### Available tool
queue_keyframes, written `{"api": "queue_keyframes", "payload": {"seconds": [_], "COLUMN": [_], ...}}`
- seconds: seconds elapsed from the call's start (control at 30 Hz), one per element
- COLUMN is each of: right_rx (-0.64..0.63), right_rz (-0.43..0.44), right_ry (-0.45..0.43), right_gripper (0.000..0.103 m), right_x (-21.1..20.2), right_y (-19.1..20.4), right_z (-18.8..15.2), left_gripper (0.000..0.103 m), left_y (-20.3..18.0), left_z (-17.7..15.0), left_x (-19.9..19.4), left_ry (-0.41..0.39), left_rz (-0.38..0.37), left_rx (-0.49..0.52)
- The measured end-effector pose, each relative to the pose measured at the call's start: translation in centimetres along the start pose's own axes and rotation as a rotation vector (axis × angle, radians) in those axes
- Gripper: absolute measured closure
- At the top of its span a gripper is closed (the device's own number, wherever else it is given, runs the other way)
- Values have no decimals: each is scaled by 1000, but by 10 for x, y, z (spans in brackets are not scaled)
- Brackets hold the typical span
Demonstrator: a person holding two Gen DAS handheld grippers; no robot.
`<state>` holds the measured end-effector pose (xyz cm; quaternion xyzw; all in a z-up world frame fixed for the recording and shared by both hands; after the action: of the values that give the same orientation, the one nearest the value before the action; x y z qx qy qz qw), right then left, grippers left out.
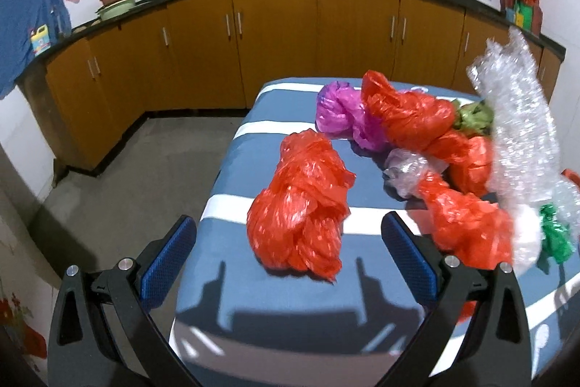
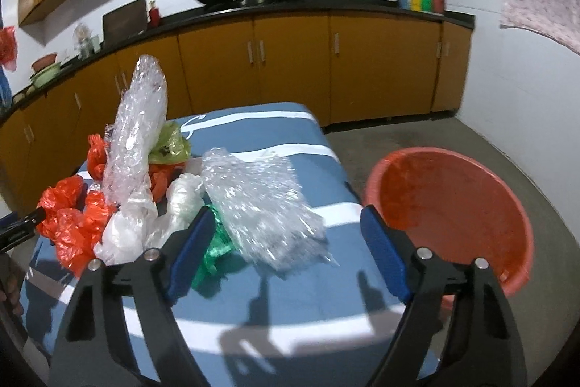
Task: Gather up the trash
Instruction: 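Grasp the red bag with the left tool while the right tool grasps bubble wrap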
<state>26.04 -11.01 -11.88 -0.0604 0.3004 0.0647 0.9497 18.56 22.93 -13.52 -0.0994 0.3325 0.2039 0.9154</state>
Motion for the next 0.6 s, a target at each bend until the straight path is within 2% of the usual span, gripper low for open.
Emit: {"api": "queue_keyframes", "payload": {"seconds": [0.1,0.27,0.43,0.47,0.53,0.6], "right_rx": [-16,-50,-115,-119,-114,-97], "right_rz": [21,67,92,93,103,121], "right_ry": [26,51,88,103,126,148], "right_gripper": [29,30,30,32,49,62], "right_x": [21,47,63,66,70,74], "right_y": [6,20,31,32,33,32], "right_z": [7,18,13,10,4,-2], "left_gripper": [7,8,11,14,29,39], "left_y": [-6,-9,-12,-13,-13,-13], "left_z": [4,9,9,9,8,7], "left_x": [14,32,46,48,54,58], "left_ry": [13,39,75,84,104,129], "left_rz": [11,3,-23,-30,-44,-70], "left_rx": [32,53,54,52,46,29]}}
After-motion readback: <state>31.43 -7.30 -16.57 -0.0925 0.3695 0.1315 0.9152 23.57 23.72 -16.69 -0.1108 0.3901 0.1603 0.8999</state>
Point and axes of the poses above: each gripper's, at about its wrist camera, not at the fingertips, and x roughly the way its jaws point, y to its left, z to its top, the point moved 8 cm from there along x, roughly the way its jaws point, and after that the axes turned 8 degrees about -x, right-handed, at the moved point
